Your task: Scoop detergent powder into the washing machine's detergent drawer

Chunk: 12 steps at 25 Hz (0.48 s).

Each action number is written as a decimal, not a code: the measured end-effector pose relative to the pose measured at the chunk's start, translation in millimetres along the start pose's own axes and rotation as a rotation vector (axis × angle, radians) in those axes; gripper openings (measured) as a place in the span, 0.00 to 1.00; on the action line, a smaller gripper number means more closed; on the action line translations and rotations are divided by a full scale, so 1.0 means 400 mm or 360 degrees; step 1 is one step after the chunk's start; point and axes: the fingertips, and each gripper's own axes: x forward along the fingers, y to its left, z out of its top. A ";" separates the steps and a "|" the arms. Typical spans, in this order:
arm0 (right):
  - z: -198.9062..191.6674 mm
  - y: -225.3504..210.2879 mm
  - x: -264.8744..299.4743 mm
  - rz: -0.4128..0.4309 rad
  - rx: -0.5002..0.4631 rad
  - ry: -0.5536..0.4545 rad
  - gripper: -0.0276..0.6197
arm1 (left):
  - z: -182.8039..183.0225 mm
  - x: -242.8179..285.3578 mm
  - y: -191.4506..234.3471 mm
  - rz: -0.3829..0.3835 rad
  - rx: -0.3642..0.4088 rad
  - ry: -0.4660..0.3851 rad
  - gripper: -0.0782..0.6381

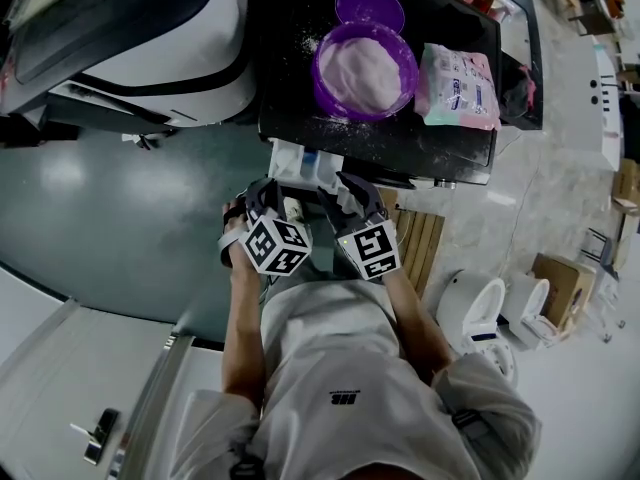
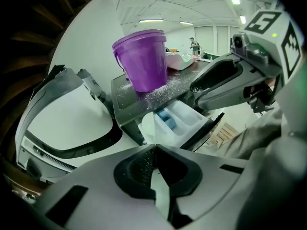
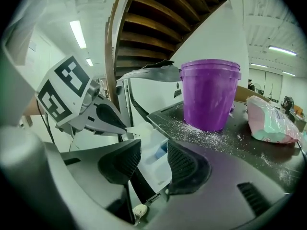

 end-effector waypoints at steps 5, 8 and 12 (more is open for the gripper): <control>0.003 0.000 -0.002 -0.0013 -0.0025 -0.0009 0.31 | 0.001 0.004 -0.010 -0.0039 -0.0005 0.0012 0.13; 0.005 -0.001 -0.003 -0.0021 -0.0023 -0.0015 0.31 | -0.002 0.008 -0.015 -0.0048 -0.0019 0.0016 0.13; 0.007 0.001 -0.006 -0.0024 -0.0019 -0.0024 0.31 | -0.003 0.006 -0.010 -0.0028 -0.0003 0.0023 0.13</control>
